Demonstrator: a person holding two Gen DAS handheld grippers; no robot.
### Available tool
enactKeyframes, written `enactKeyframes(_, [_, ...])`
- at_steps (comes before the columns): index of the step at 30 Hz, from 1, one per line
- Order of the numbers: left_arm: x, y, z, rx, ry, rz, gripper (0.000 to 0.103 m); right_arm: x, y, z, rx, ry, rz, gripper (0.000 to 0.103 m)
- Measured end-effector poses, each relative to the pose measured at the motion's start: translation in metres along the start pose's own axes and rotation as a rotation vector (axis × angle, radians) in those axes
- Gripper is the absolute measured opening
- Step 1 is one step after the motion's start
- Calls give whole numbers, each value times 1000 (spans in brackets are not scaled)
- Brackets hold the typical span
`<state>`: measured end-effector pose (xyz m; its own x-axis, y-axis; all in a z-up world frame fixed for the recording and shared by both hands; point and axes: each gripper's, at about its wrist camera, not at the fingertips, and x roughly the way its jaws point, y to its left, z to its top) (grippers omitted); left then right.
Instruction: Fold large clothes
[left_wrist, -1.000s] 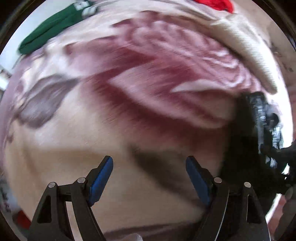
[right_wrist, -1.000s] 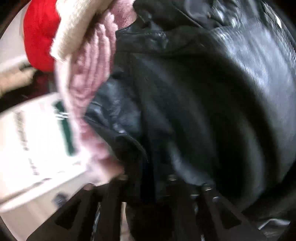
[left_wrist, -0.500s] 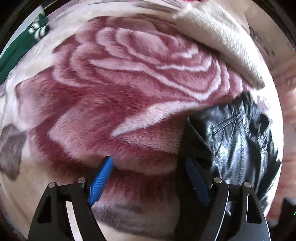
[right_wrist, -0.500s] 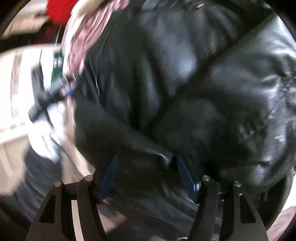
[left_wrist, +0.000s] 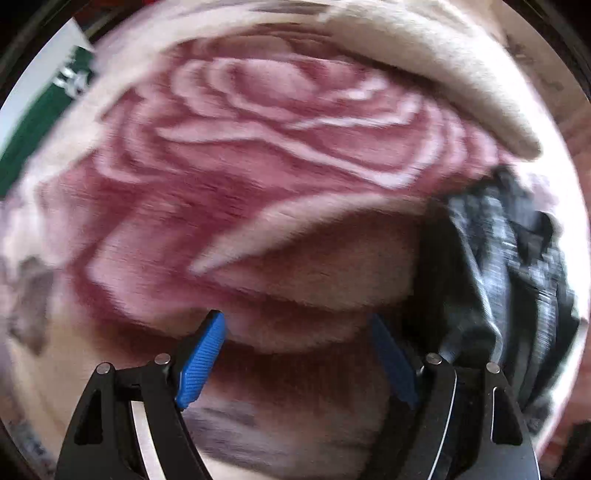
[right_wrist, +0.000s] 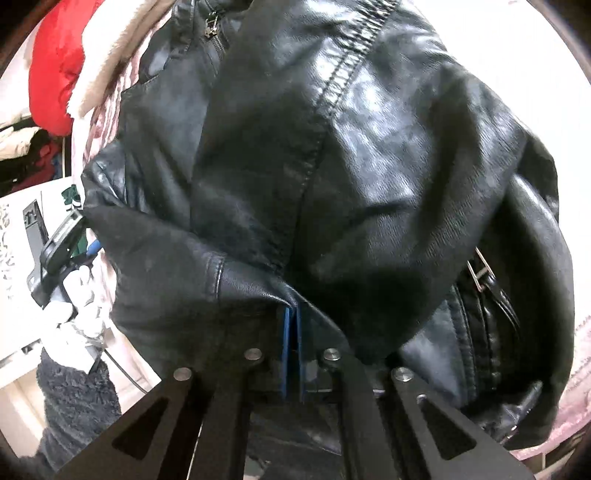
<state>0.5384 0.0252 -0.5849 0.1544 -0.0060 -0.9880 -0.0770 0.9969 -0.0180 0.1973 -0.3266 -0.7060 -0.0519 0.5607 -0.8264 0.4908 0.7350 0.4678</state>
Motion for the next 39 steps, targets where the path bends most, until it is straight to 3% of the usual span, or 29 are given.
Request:
enactKeyframes(1, [-7, 6, 1, -25, -12, -6, 78, -5, 0, -1, -3, 2, 5, 8])
enactKeyframes(2, [-15, 10, 1, -42, -20, 8, 78, -7, 9, 1, -9, -6, 11, 20])
enactKeyframes(3, [-22, 13, 0, -47, -25, 19, 78, -17, 12, 0, -17, -29, 12, 40])
enactKeyframes(5, [-46, 19, -7, -48, -36, 3, 78, -40, 13, -2, -30, -94, 35, 64])
enactKeyframes(8, [-73, 6, -30, -1, 2, -102, 78, -78, 16, -9, -39, -220, 30, 65])
enactKeyframes(11, [-73, -33, -58, 111, 80, -189, 76, -100, 0, -20, 2, -231, -5, 65])
enactKeyframes(13, [-64, -56, -76, 199, 76, -179, 38, -105, -7, -32, 64, -216, 22, 65])
enactKeyframes(14, [-54, -69, -80, 250, 89, -154, 31, -104, -12, -35, 97, -206, 29, 65])
enactKeyframes(17, [-11, -87, -98, 365, 102, -25, 30, -97, -20, -55, 160, -161, 39, 65])
enactKeyframes(21, [2, -78, -92, 342, 99, -53, 33, -71, -40, -77, 239, -46, 147, 65])
enactKeyframes(25, [-1, -71, -92, 340, 89, -51, 34, -43, -74, -81, 315, -97, 123, 63])
enactKeyframes(26, [-2, -70, -93, 336, 88, -50, 34, -31, -82, -76, 310, -140, 65, 52])
enactKeyframes(27, [-4, -66, -92, 330, 91, -50, 34, -23, -90, -73, 306, -150, 38, 29])
enactKeyframes(29, [-9, -63, -90, 316, 101, -45, 34, -9, -104, -70, 371, -134, -5, 20])
enactKeyframes(31, [-22, -54, -81, 271, 104, -50, 33, -16, -103, -72, 427, -122, 18, 28])
enactKeyframes(33, [-43, -42, -76, 207, 91, -80, 32, -35, -87, -75, 382, -132, 36, 50])
enactKeyframes(35, [-63, -34, -79, 161, 71, -133, 35, -52, -68, -79, 298, -164, 24, 58])
enactKeyframes(36, [-72, -30, -83, 145, 66, -159, 43, -58, -55, -79, 247, -177, 30, 59])
enactKeyframes(39, [-86, -21, -102, 125, 56, -169, 86, -52, -26, -75, 150, -164, 64, 59])
